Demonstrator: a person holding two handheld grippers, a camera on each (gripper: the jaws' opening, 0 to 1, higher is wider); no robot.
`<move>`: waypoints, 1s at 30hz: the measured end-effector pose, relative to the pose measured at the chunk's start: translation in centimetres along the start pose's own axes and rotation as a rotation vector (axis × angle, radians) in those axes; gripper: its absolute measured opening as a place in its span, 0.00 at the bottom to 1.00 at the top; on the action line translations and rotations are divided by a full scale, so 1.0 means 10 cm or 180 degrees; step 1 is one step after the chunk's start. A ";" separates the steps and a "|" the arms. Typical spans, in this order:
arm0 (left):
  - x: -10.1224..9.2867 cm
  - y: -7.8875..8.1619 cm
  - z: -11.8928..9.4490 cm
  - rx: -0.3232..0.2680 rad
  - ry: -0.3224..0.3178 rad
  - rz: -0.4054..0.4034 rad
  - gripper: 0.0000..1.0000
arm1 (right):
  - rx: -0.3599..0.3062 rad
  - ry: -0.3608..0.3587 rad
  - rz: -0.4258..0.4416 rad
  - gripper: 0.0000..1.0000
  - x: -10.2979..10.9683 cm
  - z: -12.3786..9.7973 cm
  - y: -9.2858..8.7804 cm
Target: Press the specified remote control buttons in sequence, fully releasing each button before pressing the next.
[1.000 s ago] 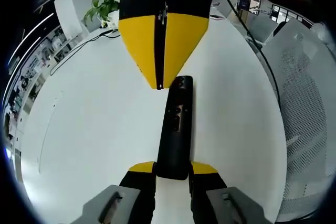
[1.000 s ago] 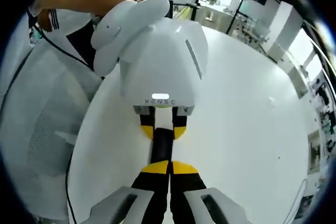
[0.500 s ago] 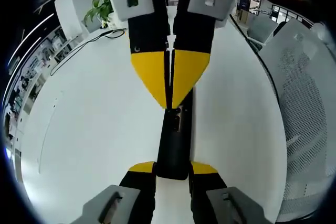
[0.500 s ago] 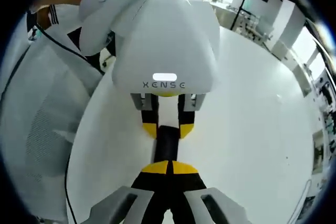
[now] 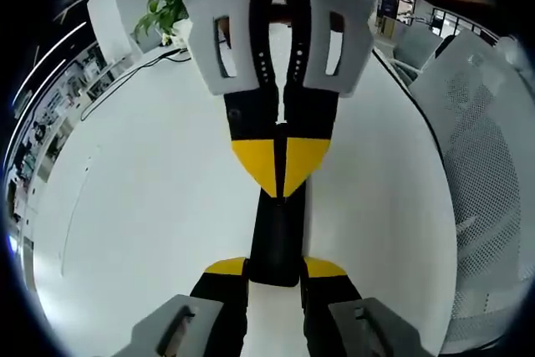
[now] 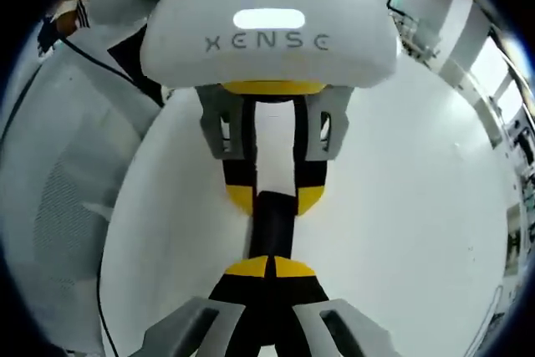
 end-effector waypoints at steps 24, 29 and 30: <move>0.00 -0.02 0.00 -0.0014 -0.0005 -0.0011 0.23 | 0.0027 0.0038 0.0013 0.00 -0.03 0.09 -0.01; 0.00 -0.02 -0.01 -0.0017 -0.0005 -0.0017 0.23 | 0.0042 0.0056 0.0003 0.00 -0.03 0.10 0.00; 0.00 -0.02 -0.01 -0.0018 -0.0005 -0.0016 0.23 | 0.0044 0.0054 0.0000 0.00 -0.03 0.11 0.00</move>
Point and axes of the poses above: the point that each gripper's makers call its tool centre point, and the gripper's own axes: z roughly forward along the fingers, x roughly to its left, y roughly out of its top, the point moved 8 cm from there along -z, roughly backward along the fingers, and after that the axes turned 12 degrees about y, right-handed, at the moved point
